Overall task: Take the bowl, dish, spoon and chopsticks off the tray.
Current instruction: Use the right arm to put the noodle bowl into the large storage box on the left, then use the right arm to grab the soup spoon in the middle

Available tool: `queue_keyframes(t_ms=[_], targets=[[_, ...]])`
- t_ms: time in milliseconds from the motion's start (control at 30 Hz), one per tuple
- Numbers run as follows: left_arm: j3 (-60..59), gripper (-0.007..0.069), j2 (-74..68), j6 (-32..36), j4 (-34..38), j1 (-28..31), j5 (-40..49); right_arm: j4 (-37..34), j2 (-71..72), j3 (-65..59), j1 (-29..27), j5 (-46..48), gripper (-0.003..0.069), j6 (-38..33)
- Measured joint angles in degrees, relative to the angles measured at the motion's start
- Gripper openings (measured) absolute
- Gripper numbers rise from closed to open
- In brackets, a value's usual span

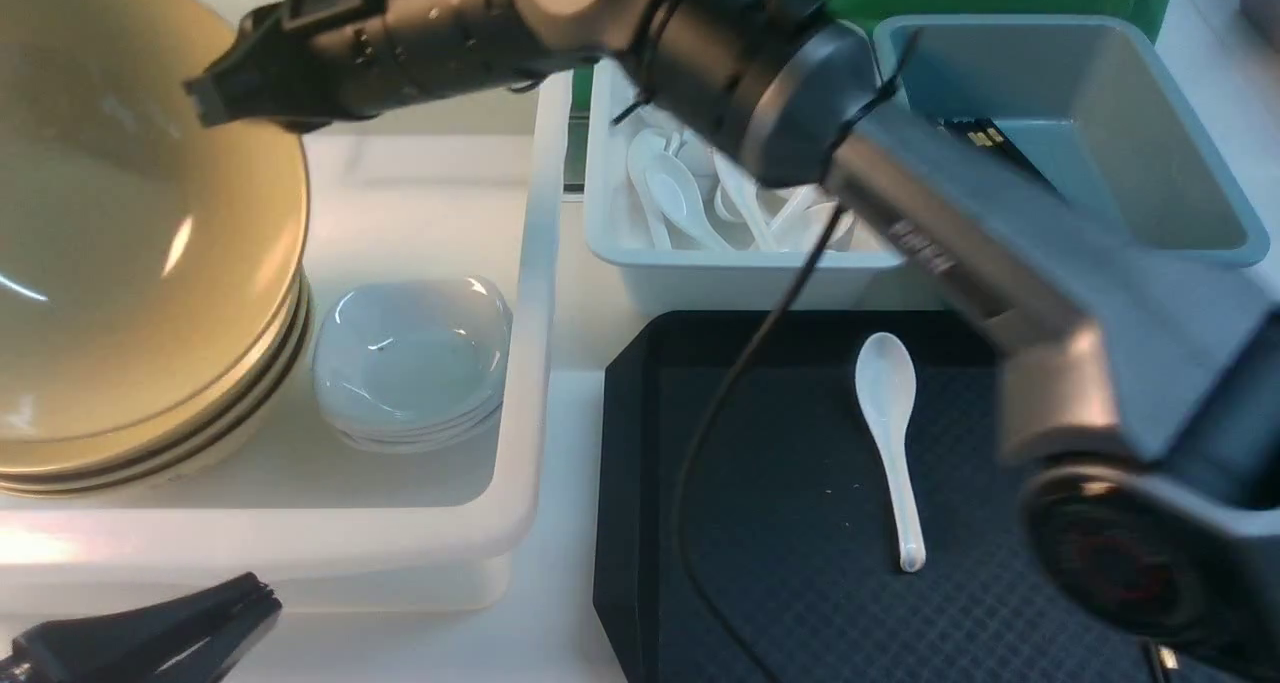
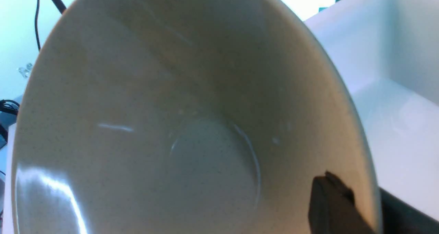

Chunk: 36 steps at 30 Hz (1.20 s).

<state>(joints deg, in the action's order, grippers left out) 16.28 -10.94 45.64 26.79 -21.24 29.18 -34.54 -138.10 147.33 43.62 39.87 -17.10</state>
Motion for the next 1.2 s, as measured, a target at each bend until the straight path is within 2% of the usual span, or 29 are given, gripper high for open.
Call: queue_keyframes(t_ms=[33, 167, 233, 267, 333, 433, 600, 700, 800, 933, 967, 1000, 1033, 1067, 1200], targets=[[0.0, -0.0015, 0.0, 0.5, 0.2, 0.0, 0.2, 0.1, -4.8, 6.3, 0.2, 0.6, 0.0074, 2.4], [-0.7, -0.0015, 0.0, 0.6, 0.5, 0.0, -0.2, -0.2, -11.4, 14.0, 0.4, 1.6, 0.0146, 5.8], [-1.4, -0.0015, 0.0, 0.6, 0.5, 0.0, -0.7, -0.2, -12.4, 15.2, 0.3, 1.7, 0.0230, 6.7], [-1.4, -0.0015, 0.0, 0.6, 0.5, 0.0, -0.7, -0.2, -12.5, 15.3, 0.3, 1.7, 0.0248, 6.8], [-1.8, -0.0015, 0.0, 0.6, 0.5, 0.0, -1.4, 0.4, -12.2, 16.4, -0.3, 3.9, 0.0349, 6.8], [-1.8, -0.0015, 0.0, 0.6, 0.5, 0.0, -2.0, 6.5, -10.3, 18.8, -1.0, 12.9, 0.0409, 7.4], [-1.8, -0.0015, 0.0, -1.1, 0.7, 0.0, -4.3, 30.0, -1.4, 20.3, -1.8, 27.8, 0.0377, 15.5], [-1.8, -0.0015, 0.0, -4.7, 0.7, 0.0, -5.7, 35.4, 5.5, 20.4, -3.3, 32.3, 0.0351, 17.6], [-1.8, -0.0015, 0.0, -7.0, 0.6, 0.0, -6.2, 36.5, 13.1, 17.8, -6.3, 32.5, 0.0344, 18.0], [-1.8, -0.0015, 0.0, -8.0, -0.5, 0.0, -6.2, 37.0, 25.6, 4.3, -11.6, 32.3, 0.0344, 18.6], [-1.8, -0.0015, 0.0, -8.2, -0.7, 0.0, -6.2, 37.6, 31.1, -4.9, -14.3, 32.2, 0.0344, 18.7], [-1.8, -0.0015, 0.0, -8.3, -0.9, 0.0, -6.2, 37.7, 33.7, -8.7, -15.5, 32.2, 0.0344, 18.6], [-1.8, -0.0015, 0.0, -8.4, -1.1, 0.0, -6.2, 37.8, 38.4, -21.0, -17.6, 32.2, 0.0344, 18.4], [-1.8, -0.0015, 0.0, -8.4, -1.1, 0.0, -6.2, 37.8, 39.5, -23.9, -18.0, 32.2, 0.0344, 18.4], [-1.8, -0.0015, 0.0, -8.4, -1.4, 0.0, -7.0, 37.8, 47.0, -51.3, -20.0, 28.5, 0.0344, 19.4]])
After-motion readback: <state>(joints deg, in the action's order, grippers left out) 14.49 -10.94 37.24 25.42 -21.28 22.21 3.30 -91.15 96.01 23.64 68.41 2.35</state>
